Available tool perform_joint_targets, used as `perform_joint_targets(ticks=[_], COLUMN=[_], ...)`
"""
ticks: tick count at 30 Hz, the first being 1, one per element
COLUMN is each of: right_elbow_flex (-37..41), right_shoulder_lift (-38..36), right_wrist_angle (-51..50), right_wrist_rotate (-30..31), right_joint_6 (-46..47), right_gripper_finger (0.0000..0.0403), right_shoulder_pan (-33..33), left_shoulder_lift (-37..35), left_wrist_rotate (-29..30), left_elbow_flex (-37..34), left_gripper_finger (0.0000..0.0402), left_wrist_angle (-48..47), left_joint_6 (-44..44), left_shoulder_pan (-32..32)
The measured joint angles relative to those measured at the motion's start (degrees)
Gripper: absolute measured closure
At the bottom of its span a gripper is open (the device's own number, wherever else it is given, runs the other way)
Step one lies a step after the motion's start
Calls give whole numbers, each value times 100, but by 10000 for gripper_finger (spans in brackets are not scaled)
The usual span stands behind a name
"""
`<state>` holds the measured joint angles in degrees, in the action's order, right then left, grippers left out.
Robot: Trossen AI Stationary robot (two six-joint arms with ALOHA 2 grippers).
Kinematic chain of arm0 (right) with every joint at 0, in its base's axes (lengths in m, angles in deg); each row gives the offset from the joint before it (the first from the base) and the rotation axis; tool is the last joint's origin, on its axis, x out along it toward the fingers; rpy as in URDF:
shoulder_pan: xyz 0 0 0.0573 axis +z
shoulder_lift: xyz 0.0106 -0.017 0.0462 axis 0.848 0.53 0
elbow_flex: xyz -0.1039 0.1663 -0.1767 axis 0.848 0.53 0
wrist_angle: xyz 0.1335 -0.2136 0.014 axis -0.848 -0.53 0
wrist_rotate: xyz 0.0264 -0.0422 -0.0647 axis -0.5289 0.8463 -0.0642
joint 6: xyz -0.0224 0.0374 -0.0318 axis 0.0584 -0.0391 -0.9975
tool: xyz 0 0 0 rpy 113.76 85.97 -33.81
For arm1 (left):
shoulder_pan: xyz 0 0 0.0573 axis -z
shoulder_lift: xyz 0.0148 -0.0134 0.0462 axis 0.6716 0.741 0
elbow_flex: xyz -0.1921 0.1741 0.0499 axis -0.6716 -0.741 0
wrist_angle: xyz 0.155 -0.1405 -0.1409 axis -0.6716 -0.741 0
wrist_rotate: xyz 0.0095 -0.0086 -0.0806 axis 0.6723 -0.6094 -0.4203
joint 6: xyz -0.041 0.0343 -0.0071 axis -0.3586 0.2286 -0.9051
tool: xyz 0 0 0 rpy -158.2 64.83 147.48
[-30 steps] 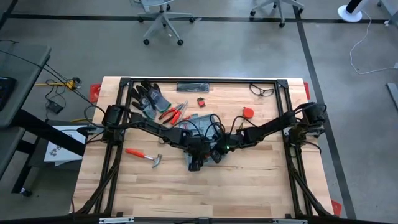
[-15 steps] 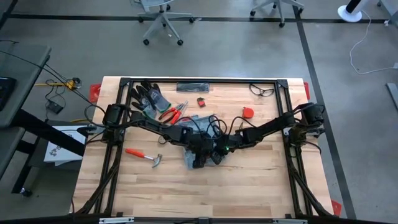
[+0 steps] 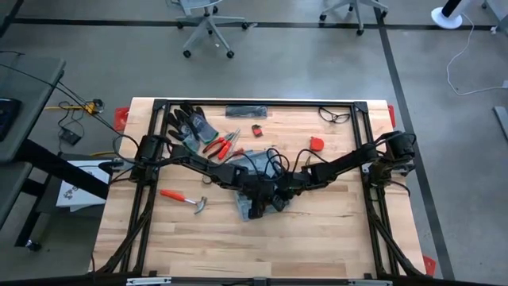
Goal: Prefit tool cases
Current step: Put the bottom screwdriver bit set into the gray prefit tool case
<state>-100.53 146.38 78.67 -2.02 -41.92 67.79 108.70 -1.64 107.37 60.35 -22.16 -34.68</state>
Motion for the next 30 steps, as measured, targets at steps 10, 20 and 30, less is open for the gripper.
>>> perform_joint_targets(ticks=[10, 20, 30], right_elbow_flex=[11, 25, 28], right_shoulder_lift=[-409, -615, -395], right_wrist_angle=[-378, -361, -15], right_wrist_rotate=[387, 554, 412], right_joint_6=[-67, -206, -125], right_gripper_finger=[403, 403, 403], right_shoulder_pan=[17, 91, 121], left_shoulder_lift=[191, 217, 217], left_wrist_rotate=[-359, -630, -647], left_elbow_flex=[10, 6, -21], left_gripper_finger=[402, 401, 401], left_wrist_angle=[43, 142, 59], left_joint_6=[16, -77, -158], left_shoulder_pan=[-75, -206, -204])
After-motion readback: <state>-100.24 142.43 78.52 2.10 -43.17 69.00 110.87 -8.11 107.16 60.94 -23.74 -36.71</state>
